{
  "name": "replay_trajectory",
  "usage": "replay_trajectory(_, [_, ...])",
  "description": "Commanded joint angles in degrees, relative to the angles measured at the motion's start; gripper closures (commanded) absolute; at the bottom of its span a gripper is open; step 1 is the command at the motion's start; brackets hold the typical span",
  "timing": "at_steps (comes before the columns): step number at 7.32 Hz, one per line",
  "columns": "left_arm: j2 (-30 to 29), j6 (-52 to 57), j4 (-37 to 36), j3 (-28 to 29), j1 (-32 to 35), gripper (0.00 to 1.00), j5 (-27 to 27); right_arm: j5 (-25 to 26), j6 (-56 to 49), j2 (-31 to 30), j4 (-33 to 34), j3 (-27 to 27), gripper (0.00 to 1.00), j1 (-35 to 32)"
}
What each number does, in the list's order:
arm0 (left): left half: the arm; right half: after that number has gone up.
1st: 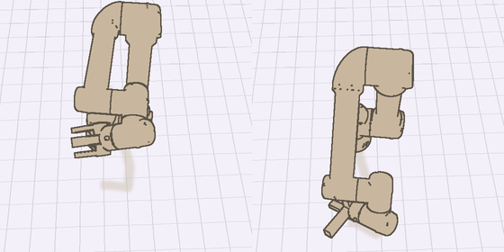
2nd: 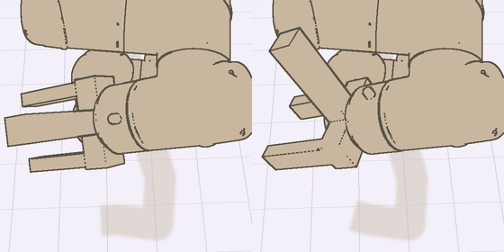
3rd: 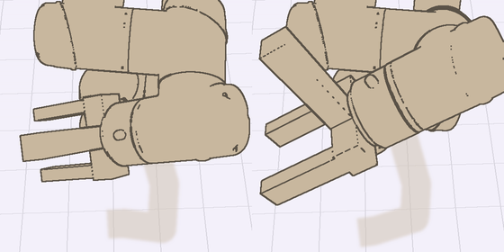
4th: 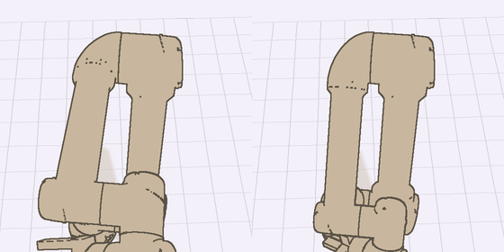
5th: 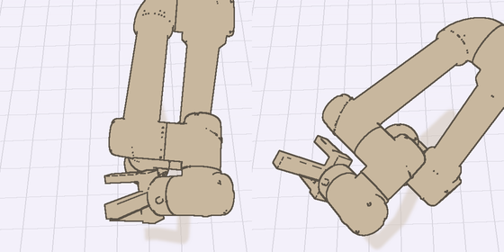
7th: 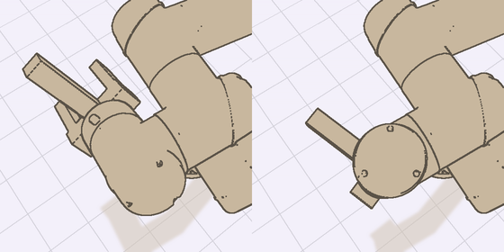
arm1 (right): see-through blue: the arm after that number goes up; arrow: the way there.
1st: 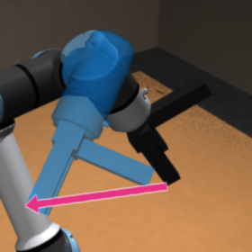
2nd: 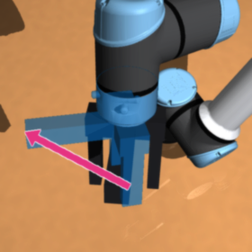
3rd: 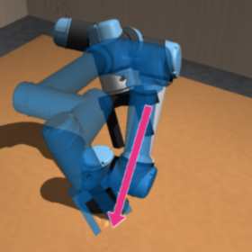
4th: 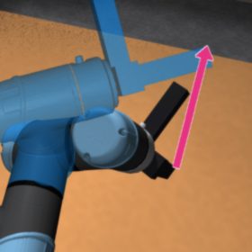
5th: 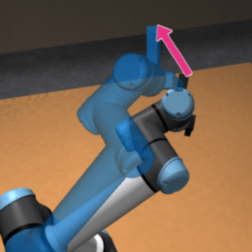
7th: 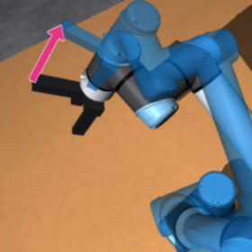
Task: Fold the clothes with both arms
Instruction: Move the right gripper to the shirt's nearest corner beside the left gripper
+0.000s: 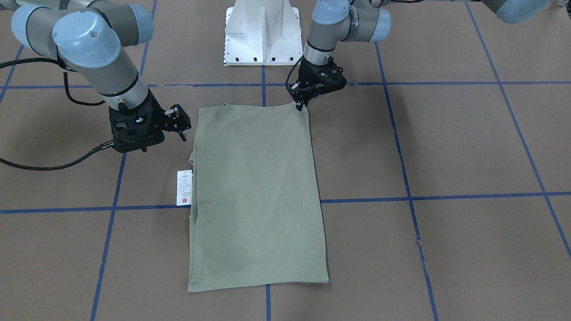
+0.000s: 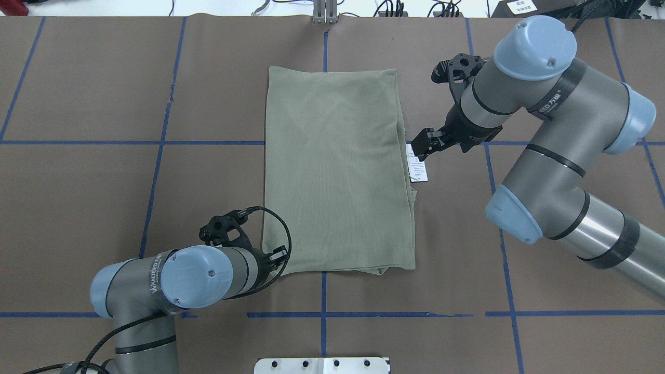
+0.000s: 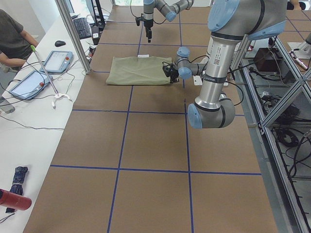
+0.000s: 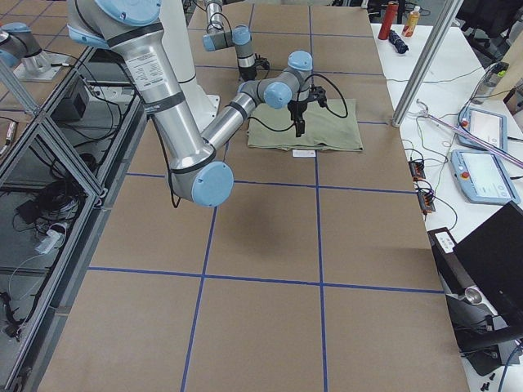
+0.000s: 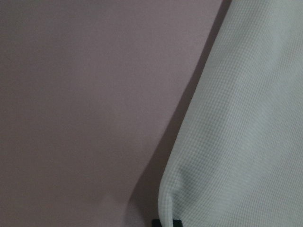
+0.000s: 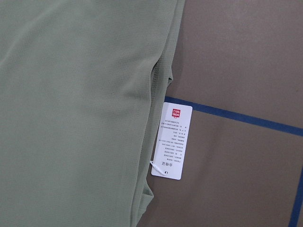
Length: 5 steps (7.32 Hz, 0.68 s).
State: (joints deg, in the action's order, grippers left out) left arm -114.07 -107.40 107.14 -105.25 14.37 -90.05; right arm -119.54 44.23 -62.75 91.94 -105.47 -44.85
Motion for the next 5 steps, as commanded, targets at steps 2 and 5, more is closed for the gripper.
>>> replay_trajectory(2, [-0.02,0.35,-0.08,-2.06,-0.04,1.0,-0.3,0.01,2.59,-0.53,-0.44,-0.26,0.0,0.9])
replay_trajectory(5, [0.25,1.4,-0.44,-3.65,0.13,1.0,-2.04,3.86,27.56,-0.44,-0.71,-1.83,0.0,8.96])
